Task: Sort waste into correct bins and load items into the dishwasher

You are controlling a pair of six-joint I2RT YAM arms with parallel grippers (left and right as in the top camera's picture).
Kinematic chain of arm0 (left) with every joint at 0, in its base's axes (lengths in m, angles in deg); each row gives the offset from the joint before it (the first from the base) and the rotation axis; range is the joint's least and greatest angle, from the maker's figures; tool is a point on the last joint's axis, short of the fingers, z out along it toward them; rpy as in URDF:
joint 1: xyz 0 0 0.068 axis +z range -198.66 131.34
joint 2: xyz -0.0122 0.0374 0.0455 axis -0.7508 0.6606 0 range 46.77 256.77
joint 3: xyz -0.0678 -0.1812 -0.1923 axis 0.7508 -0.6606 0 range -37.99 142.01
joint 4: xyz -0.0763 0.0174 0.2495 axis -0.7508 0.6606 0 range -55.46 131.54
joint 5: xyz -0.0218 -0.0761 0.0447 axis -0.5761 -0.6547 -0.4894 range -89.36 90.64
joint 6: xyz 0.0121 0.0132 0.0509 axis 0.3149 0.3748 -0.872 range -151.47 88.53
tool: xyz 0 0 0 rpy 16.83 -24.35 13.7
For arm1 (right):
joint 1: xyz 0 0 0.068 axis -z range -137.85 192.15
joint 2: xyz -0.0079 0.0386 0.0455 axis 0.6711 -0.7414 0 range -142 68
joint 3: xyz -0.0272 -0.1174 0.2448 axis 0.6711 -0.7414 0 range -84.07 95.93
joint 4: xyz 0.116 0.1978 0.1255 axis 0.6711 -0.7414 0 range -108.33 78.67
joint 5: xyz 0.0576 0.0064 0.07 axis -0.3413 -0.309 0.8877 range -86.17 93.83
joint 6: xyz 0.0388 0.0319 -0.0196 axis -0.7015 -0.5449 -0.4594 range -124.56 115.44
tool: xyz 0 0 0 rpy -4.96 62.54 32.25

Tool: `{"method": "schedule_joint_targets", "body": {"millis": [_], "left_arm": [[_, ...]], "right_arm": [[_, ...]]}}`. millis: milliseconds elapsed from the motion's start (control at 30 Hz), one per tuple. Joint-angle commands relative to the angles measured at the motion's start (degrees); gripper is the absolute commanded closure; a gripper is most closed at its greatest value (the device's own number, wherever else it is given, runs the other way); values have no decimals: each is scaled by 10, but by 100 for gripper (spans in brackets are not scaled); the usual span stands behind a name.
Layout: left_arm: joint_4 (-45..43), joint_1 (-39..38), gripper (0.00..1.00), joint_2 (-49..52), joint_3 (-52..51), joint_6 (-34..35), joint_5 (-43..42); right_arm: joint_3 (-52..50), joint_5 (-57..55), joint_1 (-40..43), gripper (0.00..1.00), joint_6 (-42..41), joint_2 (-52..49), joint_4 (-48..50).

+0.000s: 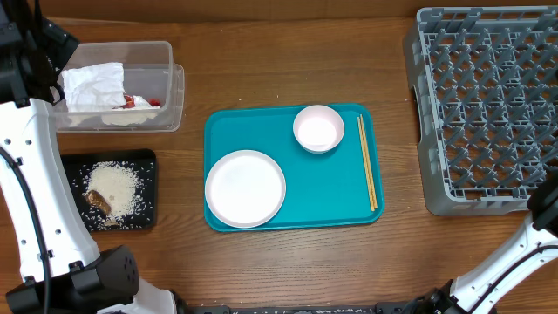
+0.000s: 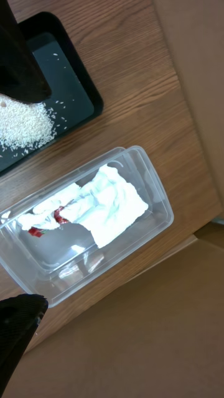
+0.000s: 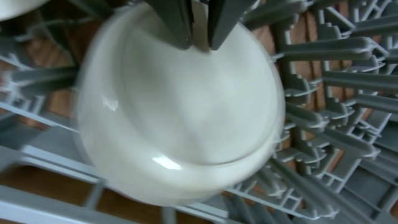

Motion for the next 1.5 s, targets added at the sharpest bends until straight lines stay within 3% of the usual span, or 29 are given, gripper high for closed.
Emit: {"method": "schedule_joint_targets", "body": {"millis": [0, 267, 667, 1000, 1200, 1467], "left_arm": [[0, 0, 0, 3, 1, 3, 10], [0, 0, 0, 3, 1, 3, 10], [0, 0, 0, 3, 1, 3, 10], [0, 0, 0, 3, 1, 3, 10], [0, 0, 0, 3, 1, 4, 10], [0, 0, 0, 3, 1, 3, 10]], "right_arm": [[8, -40, 16, 89, -4, 20, -13], [8, -20, 23, 82, -3, 96, -1], [7, 70, 21, 82, -2, 38, 39], [6, 23, 23, 81, 7, -13, 46], [7, -70, 31, 82, 10, -19, 47], [8, -29, 34, 88, 11, 29, 28]]}}
